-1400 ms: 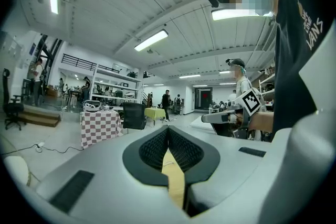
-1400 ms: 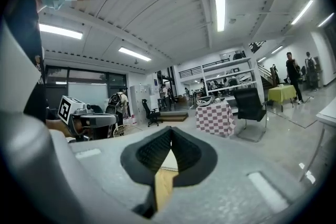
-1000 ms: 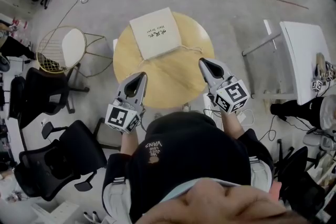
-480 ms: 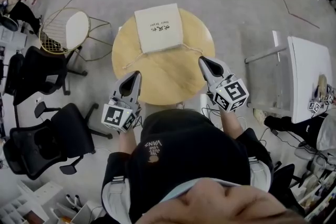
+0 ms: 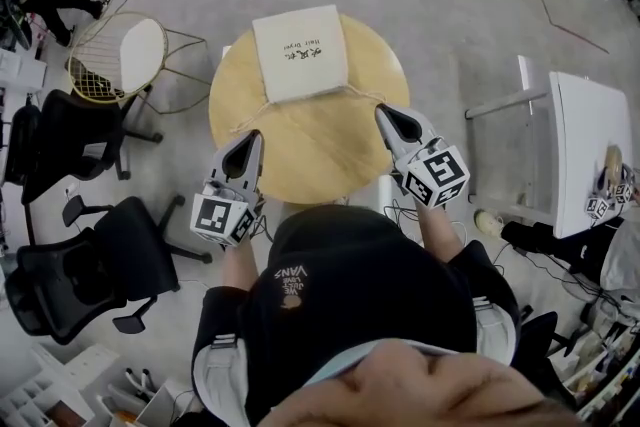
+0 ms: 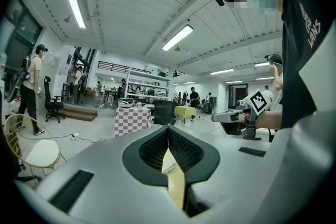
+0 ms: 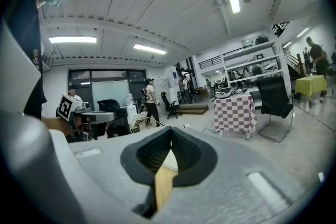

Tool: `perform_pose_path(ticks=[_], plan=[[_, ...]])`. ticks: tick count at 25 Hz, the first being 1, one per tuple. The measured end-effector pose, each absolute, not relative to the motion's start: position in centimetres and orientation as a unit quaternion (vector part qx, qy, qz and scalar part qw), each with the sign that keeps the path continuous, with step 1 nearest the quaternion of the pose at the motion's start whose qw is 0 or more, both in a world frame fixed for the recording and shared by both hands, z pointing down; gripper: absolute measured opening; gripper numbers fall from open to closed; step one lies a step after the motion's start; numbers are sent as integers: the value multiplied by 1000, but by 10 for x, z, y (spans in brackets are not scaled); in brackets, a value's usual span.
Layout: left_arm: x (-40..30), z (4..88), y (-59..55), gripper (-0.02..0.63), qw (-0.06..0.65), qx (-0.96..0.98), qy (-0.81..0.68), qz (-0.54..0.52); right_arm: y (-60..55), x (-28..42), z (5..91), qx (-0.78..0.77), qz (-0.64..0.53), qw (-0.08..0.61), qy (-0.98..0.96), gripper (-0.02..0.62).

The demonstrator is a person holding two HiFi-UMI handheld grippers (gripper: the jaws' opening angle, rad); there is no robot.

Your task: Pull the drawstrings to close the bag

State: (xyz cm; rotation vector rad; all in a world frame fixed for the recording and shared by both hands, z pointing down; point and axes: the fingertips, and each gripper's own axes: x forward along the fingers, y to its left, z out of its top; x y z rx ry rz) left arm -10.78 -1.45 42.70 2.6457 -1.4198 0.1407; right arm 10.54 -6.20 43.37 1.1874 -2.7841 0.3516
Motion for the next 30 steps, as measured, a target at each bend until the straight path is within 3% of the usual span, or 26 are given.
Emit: perform_pose_path(ticks=[8, 30], plan=[[-121, 448, -46, -5, 61, 874, -478, 60, -86, 93, 443, 390, 107, 26, -914, -2], [-143, 507, -106, -4, 63, 873, -478, 65, -153, 81, 520, 376, 103, 78, -917, -2]])
